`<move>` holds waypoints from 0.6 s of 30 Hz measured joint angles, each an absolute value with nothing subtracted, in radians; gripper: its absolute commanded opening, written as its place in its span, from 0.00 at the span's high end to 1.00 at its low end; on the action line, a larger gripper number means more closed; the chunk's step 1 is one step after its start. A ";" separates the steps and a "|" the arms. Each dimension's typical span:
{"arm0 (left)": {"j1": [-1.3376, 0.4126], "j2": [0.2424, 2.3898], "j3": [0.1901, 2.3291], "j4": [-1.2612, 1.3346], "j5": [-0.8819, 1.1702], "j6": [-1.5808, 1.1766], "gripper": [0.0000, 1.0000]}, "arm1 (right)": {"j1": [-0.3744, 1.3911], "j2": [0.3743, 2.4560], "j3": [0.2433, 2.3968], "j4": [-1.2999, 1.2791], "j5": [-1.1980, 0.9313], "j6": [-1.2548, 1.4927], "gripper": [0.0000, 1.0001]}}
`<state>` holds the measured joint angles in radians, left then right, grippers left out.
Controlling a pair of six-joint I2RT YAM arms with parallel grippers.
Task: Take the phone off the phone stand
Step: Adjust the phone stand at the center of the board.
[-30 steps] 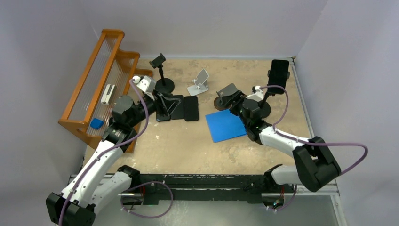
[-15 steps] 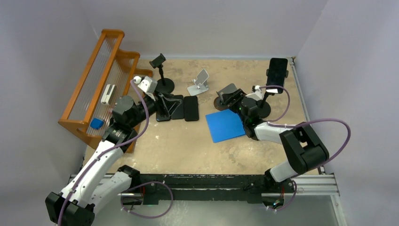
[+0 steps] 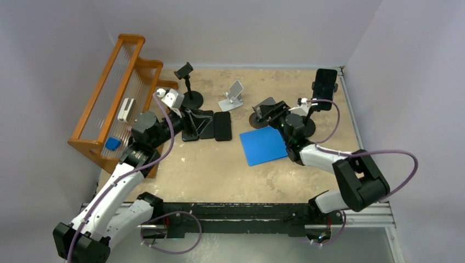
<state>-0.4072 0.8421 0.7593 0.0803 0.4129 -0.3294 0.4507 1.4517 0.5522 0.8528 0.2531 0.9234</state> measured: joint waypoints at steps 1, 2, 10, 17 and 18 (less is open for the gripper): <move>-0.407 0.843 0.759 0.080 0.413 -0.329 0.52 | 0.451 1.435 0.549 0.852 0.249 0.923 0.32; -0.407 0.844 0.759 0.080 0.413 -0.329 0.52 | 0.451 1.415 0.547 0.851 0.244 0.919 0.32; -0.407 0.849 0.759 0.080 0.414 -0.329 0.52 | 0.463 1.231 0.514 0.785 0.229 0.866 0.32; -0.407 0.852 0.759 0.080 0.414 -0.329 0.52 | 0.601 1.199 0.553 0.678 0.358 0.778 0.16; -0.407 0.852 0.759 0.080 0.414 -0.329 0.52 | 0.612 1.218 0.572 0.657 0.384 0.775 0.14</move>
<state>-0.4072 0.8516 0.7593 0.0799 0.4141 -0.3290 0.6121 1.2182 0.5720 0.6571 0.3840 0.7746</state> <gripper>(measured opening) 0.486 0.791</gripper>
